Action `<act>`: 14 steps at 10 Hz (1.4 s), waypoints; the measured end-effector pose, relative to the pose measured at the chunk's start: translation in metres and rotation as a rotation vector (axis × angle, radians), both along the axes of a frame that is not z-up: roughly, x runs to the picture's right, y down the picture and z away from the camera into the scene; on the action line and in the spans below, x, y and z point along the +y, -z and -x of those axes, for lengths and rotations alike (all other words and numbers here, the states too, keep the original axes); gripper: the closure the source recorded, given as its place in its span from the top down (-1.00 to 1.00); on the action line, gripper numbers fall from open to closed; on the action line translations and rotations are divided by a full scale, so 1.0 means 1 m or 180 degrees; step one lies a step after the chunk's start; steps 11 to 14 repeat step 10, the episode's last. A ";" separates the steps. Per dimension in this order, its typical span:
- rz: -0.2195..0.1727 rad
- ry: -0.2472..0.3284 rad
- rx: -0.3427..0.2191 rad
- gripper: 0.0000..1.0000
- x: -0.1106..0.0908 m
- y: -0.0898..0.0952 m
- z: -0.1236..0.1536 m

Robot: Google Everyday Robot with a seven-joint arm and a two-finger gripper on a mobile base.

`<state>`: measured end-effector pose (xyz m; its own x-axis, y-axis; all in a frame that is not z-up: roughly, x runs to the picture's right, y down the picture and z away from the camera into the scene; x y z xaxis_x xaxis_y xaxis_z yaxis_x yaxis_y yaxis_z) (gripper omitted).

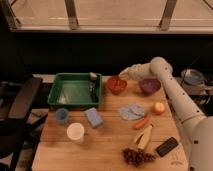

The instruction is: Place fork in red bowl

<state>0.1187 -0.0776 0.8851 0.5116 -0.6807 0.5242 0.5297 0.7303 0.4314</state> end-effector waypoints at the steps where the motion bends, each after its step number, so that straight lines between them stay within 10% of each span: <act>1: -0.0029 -0.0006 0.0075 0.45 -0.004 -0.001 -0.003; 14: -0.0048 -0.0009 0.0176 0.46 -0.007 -0.002 -0.007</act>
